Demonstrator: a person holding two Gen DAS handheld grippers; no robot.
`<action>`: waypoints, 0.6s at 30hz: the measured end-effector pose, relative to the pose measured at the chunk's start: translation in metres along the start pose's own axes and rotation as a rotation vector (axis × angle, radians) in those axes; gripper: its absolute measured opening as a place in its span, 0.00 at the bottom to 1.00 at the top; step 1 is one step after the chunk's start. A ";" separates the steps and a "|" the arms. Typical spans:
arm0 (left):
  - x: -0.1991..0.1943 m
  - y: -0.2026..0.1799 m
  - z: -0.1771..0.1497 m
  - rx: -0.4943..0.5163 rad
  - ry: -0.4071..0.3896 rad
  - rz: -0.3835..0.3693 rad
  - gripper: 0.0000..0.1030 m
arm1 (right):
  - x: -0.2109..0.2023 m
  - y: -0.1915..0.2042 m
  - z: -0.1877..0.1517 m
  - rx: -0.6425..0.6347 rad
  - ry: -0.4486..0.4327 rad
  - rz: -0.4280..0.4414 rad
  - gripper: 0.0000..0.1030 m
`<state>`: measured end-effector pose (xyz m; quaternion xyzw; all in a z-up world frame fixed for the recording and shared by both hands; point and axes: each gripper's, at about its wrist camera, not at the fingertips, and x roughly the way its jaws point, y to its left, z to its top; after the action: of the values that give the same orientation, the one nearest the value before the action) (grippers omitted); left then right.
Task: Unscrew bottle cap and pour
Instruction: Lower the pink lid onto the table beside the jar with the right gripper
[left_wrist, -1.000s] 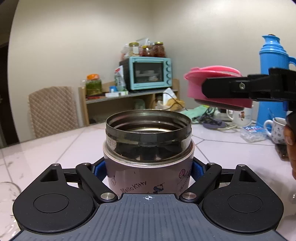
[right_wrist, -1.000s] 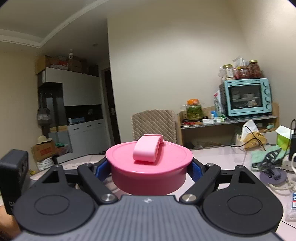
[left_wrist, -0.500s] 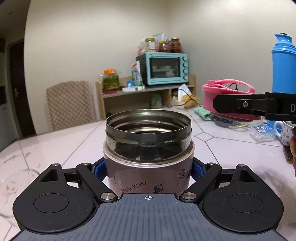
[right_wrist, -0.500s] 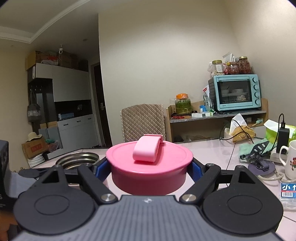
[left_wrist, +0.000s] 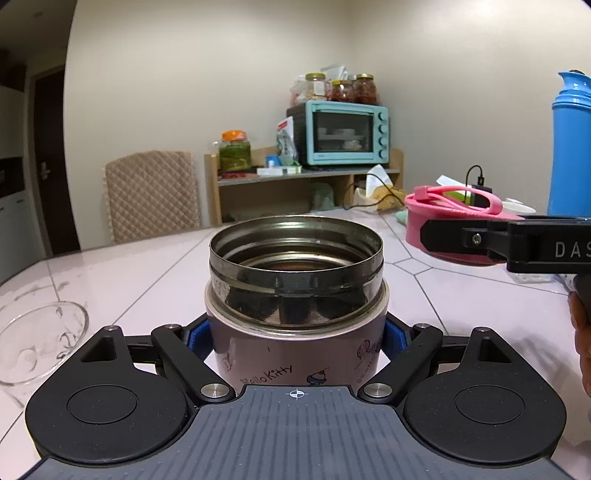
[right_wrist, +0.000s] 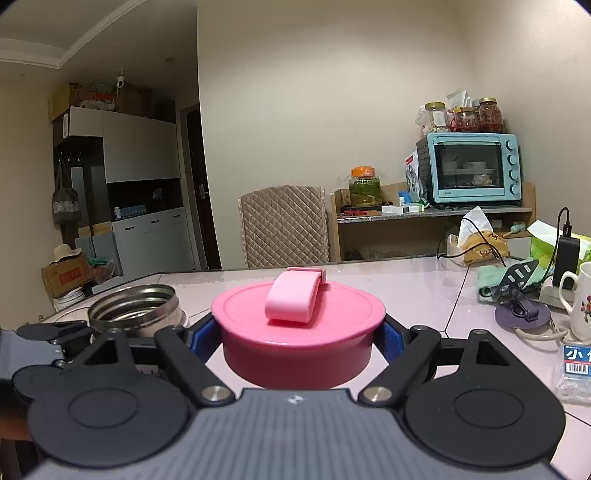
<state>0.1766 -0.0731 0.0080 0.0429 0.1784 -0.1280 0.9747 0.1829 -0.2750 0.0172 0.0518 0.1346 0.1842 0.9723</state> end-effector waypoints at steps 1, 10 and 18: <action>0.000 0.002 0.000 -0.003 -0.001 0.001 0.87 | 0.000 0.000 0.000 0.000 0.003 0.000 0.83; 0.002 0.014 -0.005 -0.030 -0.012 0.007 0.87 | -0.001 -0.002 -0.008 0.006 0.027 0.003 0.83; 0.006 0.018 -0.006 -0.025 -0.017 0.019 0.87 | -0.002 0.000 -0.012 0.010 0.037 0.007 0.83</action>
<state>0.1850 -0.0568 0.0006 0.0315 0.1710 -0.1170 0.9778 0.1777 -0.2754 0.0065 0.0538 0.1534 0.1880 0.9686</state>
